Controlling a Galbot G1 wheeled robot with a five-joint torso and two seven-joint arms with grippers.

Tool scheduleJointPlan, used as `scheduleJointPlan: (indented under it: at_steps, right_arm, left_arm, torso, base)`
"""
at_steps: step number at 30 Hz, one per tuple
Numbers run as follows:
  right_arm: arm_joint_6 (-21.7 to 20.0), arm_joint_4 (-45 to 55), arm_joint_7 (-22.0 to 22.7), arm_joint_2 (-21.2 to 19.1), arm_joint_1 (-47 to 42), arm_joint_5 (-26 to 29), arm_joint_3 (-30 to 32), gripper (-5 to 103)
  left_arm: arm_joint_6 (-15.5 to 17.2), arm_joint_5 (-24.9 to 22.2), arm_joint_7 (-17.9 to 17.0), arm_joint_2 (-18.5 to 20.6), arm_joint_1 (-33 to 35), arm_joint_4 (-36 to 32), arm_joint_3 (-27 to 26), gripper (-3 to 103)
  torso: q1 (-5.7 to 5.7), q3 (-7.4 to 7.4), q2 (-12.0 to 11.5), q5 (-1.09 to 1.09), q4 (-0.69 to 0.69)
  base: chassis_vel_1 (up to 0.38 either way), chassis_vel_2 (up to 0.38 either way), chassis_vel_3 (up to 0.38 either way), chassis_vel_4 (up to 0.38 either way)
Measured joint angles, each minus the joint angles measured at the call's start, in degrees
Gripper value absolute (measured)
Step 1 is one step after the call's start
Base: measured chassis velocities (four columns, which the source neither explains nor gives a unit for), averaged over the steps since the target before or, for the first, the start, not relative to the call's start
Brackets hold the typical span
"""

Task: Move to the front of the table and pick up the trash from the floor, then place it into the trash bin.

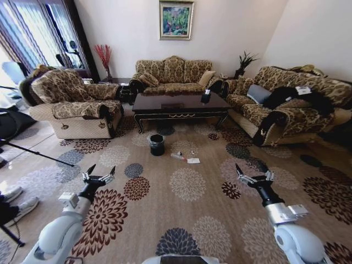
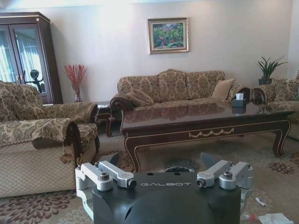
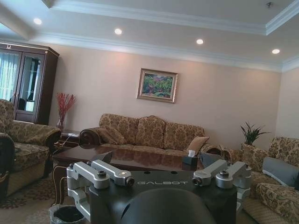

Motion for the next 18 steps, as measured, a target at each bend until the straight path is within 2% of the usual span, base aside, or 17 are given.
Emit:
scheduleJointPlan:
  at_steps: [1,6,18]
  right_arm:
    - [0.0,0.1,0.1,0.0,0.0,0.0,0.1,100]
    - [0.0,0.2,0.2,0.4,0.0,0.0,0.2,100]
    - [0.0,0.6,0.1,0.8,-0.5,0.0,0.1,100]
  left_arm:
    - [0.2,0.0,0.0,0.0,0.1,-0.1,0.1,96]
    - [0.9,0.1,0.0,0.0,0.3,-0.7,0.2,99]
    - [0.8,0.5,0.0,-0.4,0.9,-1.2,-0.1,100]
  torso:
    - [-0.09,-0.11,-0.2,0.00,0.00]
    - [-0.68,-0.83,-1.5,0.00,-0.01]
    - [-2.23,-2.75,-5.0,0.00,-0.01]
  base:
    - [0.000,0.000,0.000,0.000]
    - [0.000,0.000,0.000,0.000]
    - [0.000,0.000,0.000,0.000]
